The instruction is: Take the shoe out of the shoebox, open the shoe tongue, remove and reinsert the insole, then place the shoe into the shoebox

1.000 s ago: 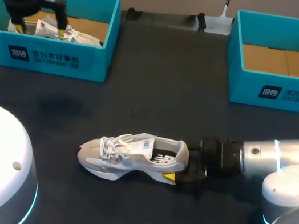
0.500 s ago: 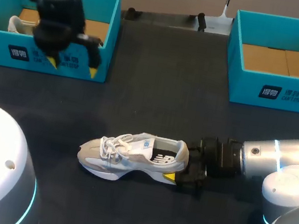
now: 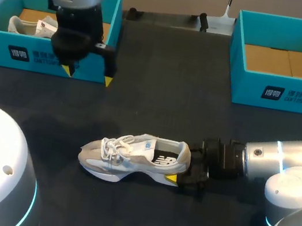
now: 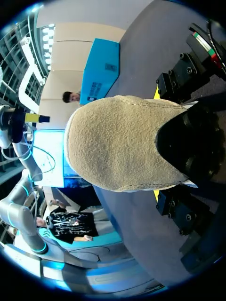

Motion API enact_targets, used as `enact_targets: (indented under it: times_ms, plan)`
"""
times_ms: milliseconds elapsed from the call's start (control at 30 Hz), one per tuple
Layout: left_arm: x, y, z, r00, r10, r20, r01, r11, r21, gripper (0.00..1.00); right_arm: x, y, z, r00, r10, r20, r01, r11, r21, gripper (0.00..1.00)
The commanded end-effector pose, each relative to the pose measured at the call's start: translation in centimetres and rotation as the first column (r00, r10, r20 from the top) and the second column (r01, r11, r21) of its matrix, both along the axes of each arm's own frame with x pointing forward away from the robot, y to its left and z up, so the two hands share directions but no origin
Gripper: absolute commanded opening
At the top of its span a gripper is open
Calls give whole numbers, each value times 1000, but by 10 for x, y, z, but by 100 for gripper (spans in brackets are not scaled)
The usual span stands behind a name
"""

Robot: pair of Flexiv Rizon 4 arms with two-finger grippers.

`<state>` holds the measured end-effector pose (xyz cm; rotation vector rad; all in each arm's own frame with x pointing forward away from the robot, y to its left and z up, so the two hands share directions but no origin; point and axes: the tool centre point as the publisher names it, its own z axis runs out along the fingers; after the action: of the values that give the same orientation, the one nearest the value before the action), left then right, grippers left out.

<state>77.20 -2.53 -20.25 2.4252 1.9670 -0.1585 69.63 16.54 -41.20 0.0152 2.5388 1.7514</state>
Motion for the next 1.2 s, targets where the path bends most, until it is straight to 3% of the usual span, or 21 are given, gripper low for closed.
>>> enact_targets:
  times_ms: [33, 267, 433, 533, 933, 1200]
  plan:
    - [-11, -3, 4, 1000, -13, 19, 13, 1000, -25, 100, 0, 0, 2, 1000, 0, -1, 0, 1000, -5, 0]
    - [-49, -46, -10, 1000, -4, 10, 4, 1000, 9, 100, 0, 0, 2, 1000, 0, -1, 0, 1000, -5, 0]
    - [-69, -78, -29, 1000, 3, 14, -4, 1000, 30, 100, 0, 0, 2, 1000, 0, -1, 0, 1000, -5, 0]
    - [-73, -95, -39, 995, 90, -31, -88, 994, 57, 100, 0, 0, 2, 1000, 0, -1, 0, 1000, -5, 0]
    - [-73, -95, -39, 995, 90, -31, -88, 994, 57, 100, 0, 0, 2, 1000, 0, -1, 0, 1000, -5, 0]
    - [-77, -116, -69, 992, 126, -24, -122, 985, 123, 100, 0, 0, 2, 1000, 0, -1, 0, 1000, -5, 0]
